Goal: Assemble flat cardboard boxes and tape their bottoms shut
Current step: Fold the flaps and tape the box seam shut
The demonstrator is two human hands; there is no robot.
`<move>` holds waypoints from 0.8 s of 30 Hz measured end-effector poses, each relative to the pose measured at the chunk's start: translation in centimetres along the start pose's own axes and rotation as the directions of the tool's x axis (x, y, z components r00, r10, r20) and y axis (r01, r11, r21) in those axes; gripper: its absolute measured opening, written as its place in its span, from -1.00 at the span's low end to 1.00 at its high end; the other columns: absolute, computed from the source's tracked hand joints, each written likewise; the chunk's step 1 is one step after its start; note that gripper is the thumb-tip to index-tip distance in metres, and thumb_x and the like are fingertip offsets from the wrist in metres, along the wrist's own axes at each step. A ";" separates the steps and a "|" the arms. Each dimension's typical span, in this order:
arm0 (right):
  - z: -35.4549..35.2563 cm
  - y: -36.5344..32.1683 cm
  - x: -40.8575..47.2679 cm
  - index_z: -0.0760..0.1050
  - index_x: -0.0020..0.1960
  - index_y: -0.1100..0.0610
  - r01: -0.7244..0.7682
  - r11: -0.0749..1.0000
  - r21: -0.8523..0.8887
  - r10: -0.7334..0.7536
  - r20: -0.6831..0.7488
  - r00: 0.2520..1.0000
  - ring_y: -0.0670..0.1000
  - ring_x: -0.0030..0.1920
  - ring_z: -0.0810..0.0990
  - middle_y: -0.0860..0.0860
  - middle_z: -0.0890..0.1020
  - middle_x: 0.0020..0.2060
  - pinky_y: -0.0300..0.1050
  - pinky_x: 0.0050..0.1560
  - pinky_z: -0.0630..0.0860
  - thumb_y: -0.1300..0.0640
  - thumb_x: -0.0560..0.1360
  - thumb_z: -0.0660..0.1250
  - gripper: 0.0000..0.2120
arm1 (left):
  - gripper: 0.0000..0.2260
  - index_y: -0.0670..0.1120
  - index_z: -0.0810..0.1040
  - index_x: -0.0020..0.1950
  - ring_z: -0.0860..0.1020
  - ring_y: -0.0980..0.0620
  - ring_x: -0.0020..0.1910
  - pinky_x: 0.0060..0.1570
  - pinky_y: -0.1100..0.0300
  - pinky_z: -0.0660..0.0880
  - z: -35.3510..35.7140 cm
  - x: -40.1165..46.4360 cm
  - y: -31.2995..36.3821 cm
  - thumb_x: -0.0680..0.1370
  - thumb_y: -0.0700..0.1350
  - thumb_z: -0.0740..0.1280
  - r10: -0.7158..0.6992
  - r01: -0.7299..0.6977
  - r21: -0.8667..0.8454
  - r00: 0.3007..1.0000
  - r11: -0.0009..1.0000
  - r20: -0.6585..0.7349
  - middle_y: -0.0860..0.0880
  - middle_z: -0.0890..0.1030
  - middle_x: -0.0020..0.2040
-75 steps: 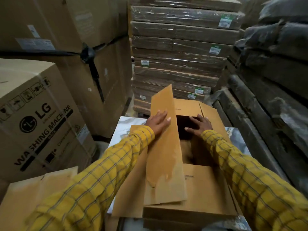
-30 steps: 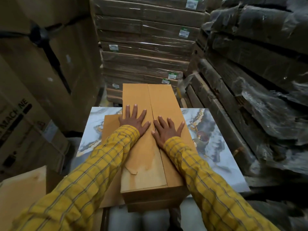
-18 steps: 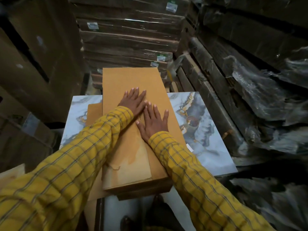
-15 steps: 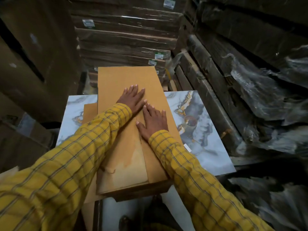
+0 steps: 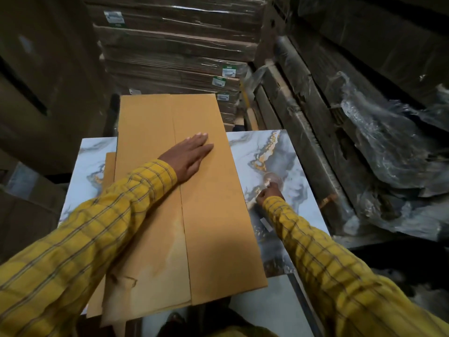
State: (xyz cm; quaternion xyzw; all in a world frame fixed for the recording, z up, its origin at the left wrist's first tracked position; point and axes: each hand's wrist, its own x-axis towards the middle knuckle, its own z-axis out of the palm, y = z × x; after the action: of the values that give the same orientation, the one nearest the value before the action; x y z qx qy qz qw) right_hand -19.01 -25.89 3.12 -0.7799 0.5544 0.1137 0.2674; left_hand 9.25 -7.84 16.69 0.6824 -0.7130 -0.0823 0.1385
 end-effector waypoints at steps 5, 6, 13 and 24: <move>1.4 0.0 2.6 0.21 0.58 0.21 -0.092 0.991 -0.094 0.098 0.057 0.994 0.23 0.48 0.34 0.15 0.20 0.57 0.01 0.44 0.36 -0.08 0.49 0.40 -0.22 | -0.53 -0.12 0.37 0.52 0.15 0.05 0.58 0.53 0.24 0.00 -0.1 -0.3 -0.3 0.61 -0.08 0.18 -0.091 0.063 -0.268 0.992 0.962 -0.093 -0.05 0.26 0.57; 1.6 -0.1 2.8 0.19 0.58 0.21 -0.076 0.994 -0.072 0.079 0.044 0.996 0.23 0.48 0.35 0.16 0.22 0.56 0.00 0.44 0.36 -0.07 0.51 0.38 -0.23 | -0.56 -0.11 0.41 0.50 0.19 0.12 0.56 0.50 0.34 0.01 -0.6 -0.1 -0.3 0.60 -0.17 0.26 -0.119 0.080 -0.348 0.989 0.934 -0.089 -0.01 0.32 0.55; -3.4 -5.8 0.3 0.59 0.17 0.30 0.391 0.841 0.373 -0.228 -0.411 0.883 0.10 0.12 0.58 0.14 0.55 0.13 -0.31 0.03 0.41 0.23 0.47 0.50 -0.70 | -0.56 -0.23 0.61 0.25 0.50 0.13 0.36 0.43 0.29 0.30 -3.2 1.4 -2.8 0.39 -0.37 0.26 -0.151 0.043 -0.697 0.984 0.716 -0.094 -0.09 0.62 0.27; -9.4 -22.9 -6.8 0.43 -0.32 0.33 0.724 0.287 0.627 -0.470 -0.567 0.677 0.17 -0.09 0.58 0.30 0.52 -0.16 -0.12 0.03 0.48 0.14 0.50 0.43 -0.65 | -0.76 -0.03 0.73 -0.17 0.61 0.05 -0.07 0.08 0.20 0.50 -5.7 7.6 -9.7 0.57 0.03 0.34 -0.517 0.085 -0.984 0.856 0.154 -0.007 -0.03 0.69 -0.11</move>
State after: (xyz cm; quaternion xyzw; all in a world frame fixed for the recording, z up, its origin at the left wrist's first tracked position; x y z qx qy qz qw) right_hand -1.43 -20.01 20.86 -0.7178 0.2331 -0.3748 0.5384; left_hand 20.03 -15.56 19.80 0.5785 -0.3131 -0.4101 0.6318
